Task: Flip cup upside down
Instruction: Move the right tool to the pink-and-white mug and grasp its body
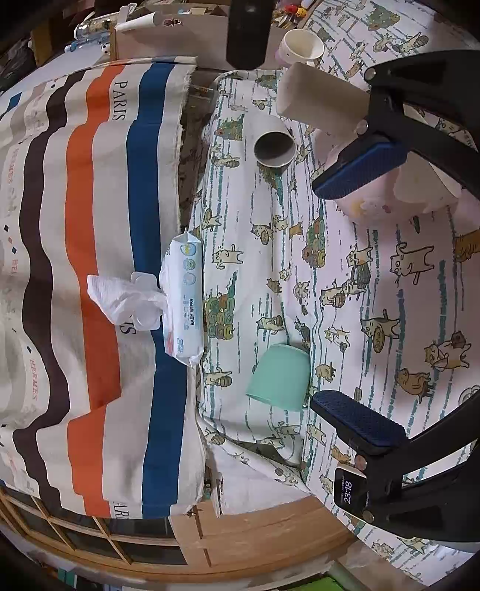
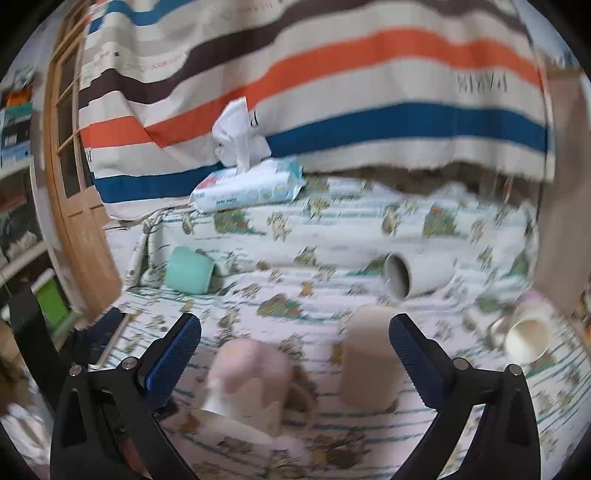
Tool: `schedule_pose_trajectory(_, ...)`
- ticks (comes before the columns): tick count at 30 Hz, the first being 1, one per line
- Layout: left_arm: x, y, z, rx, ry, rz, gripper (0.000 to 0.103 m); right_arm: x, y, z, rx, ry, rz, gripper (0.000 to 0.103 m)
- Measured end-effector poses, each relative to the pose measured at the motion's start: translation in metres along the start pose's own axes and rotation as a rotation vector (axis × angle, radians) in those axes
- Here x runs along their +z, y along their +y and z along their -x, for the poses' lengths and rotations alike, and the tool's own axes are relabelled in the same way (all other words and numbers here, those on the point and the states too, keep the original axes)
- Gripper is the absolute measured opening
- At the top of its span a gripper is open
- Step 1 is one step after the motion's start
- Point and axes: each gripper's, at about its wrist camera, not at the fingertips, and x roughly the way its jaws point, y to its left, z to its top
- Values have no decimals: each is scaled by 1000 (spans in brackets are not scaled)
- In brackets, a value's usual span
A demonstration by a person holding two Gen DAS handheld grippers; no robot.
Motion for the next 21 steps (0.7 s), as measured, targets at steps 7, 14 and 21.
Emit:
schedule_pose_trajectory(7,0,9,-4,18,20,41,103,7,-6,-47,176,265,-196,103)
schedule_pose_trajectory(14,-1,12,-4,20,22,57,103,0,9,-95,173,425,-213,95)
schedule_pose_trajectory(21,-1,12,-5,25,26,58,103,-11,6,-126,158,532,-277,93)
